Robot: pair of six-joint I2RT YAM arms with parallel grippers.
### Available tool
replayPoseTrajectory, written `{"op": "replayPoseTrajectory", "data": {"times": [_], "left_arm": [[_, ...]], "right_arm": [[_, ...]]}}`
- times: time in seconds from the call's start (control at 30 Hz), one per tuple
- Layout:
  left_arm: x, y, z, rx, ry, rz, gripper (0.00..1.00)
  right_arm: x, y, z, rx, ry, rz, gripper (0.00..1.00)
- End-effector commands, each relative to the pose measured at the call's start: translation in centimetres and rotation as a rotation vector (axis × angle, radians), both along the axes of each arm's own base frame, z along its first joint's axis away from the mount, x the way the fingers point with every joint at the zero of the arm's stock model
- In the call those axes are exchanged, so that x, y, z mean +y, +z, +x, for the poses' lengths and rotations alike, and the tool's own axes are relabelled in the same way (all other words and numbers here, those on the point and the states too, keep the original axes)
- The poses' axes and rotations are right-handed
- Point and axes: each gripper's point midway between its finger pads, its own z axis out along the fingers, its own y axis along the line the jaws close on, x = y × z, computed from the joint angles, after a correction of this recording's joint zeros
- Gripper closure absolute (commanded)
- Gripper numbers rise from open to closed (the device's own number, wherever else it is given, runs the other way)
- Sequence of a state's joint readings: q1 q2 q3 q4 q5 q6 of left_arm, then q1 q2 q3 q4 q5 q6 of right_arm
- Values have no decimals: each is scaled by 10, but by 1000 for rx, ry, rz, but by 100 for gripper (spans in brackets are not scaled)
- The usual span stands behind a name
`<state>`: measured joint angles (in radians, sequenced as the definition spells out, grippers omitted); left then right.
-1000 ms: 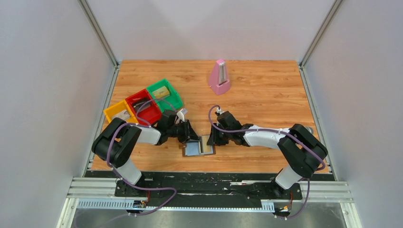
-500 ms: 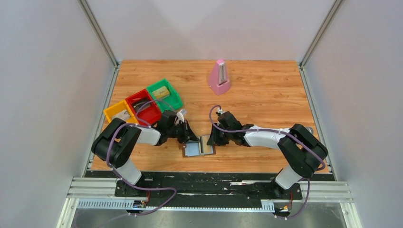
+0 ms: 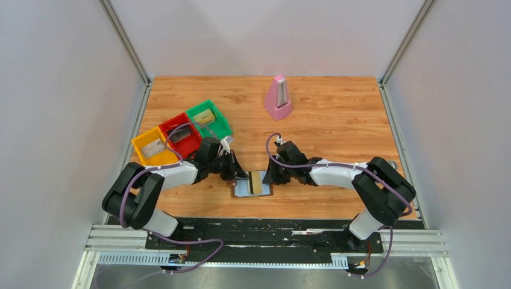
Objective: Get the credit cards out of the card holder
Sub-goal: Remove the credit card from the card holder, then place the credit card in the storage box.
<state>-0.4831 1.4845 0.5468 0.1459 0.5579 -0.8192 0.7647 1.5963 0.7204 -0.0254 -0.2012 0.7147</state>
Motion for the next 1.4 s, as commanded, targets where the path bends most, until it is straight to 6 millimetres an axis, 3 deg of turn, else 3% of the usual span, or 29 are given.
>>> {"op": "replayPoseTrajectory", "data": {"times": [0.0,0.17,0.43,0.63,0.8,0.93,1.13,1.37], "left_arm": [[9,13,7,-53,11,16,100],[18,23,8,-67,19,30,100],[25,39,8,-99,37,58,100],[26,57,9,-120,62,42,100],[24,85,9,-142,92,-19,100],[27,109,9,-181,130,-47,100],[29,123,5,-182,159,-76,100],[26,129,1,-158,174,-124,100]], "right_arm": [[-17,-14,2,1,-33,-79,78],[-14,-2,8,-37,-16,-70,78],[-4,49,27,-273,66,-3,75],[13,95,26,-625,222,73,68],[30,126,-2,-1042,408,23,62],[36,132,-30,-1341,551,-37,58],[43,130,-35,-1435,573,-128,44],[55,129,-30,-1538,572,-299,42]]}}
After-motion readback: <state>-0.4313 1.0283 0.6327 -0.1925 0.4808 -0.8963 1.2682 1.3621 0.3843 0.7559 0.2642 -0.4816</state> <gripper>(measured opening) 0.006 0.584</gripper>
